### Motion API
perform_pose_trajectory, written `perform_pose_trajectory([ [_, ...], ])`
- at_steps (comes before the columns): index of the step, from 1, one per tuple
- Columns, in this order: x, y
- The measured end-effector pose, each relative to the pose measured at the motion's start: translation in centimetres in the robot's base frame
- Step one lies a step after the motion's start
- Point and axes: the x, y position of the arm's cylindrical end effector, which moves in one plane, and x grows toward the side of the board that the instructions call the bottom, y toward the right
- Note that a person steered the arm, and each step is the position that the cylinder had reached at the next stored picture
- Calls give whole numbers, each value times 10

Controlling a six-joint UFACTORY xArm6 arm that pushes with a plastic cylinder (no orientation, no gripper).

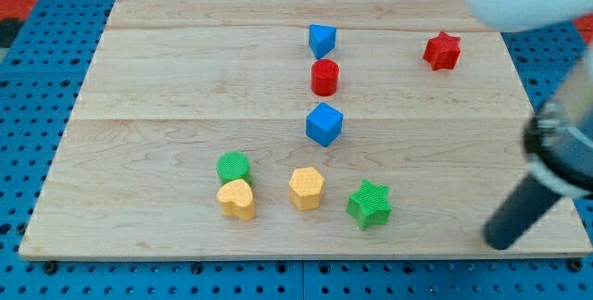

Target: Move the green star into the hexagon

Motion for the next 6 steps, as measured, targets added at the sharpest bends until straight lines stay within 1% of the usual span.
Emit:
perform_pose_trajectory([
  [1,-9,-27],
  [2,-25,-84],
  [3,-55,-119],
  [4,-63,-155],
  [5,-60,-133],
  [6,-30,-104],
])
